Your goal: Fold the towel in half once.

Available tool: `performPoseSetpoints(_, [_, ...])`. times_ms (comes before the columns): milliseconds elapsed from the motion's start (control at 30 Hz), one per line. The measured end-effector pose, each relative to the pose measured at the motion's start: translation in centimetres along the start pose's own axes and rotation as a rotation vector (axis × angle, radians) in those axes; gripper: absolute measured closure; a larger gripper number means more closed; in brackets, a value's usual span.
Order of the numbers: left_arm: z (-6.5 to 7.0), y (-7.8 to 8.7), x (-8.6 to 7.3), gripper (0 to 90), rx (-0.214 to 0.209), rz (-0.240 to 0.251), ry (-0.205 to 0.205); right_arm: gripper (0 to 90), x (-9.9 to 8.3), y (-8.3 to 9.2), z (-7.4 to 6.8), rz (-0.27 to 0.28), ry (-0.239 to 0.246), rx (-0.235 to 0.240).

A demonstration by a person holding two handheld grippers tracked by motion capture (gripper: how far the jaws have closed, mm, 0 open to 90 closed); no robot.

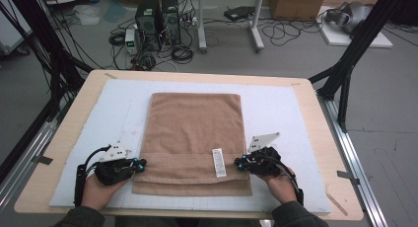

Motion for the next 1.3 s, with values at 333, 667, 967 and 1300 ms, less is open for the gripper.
performPoseSetpoints(333, [0.6,2.1,1.4,86.8,-0.026,0.064,0.015,85.0,1.1,1.9,-1.0,0.029,0.018,0.006])
performPoseSetpoints(667, [1.6,2.6,0.5,86.4,-0.054,0.055,0.011,83.9,0.8,2.8,-2.1,0.038,0.011,0.02])
performPoseSetpoints(967, [1.3,0.9,-1.8,78.5,-0.051,-0.013,0.039,75.1,-2.4,-0.1,-1.9,-0.039,-0.058,0.058])
performPoseSetpoints(1300, [2.9,0.3,-2.6,77.2,-0.1,-0.06,-0.021,70.4,-2.2,0.4,-3.1,-0.012,-0.022,0.066])
Point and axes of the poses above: each handheld gripper's, and its own axes: y roughly backward along the jaws, x roughly out of its top, z roughly to its right, the point moved 8 cm from there along -y, roughly forward along the jaws, and after that the axes turned 1 degree about z, right-handed, at the moved point
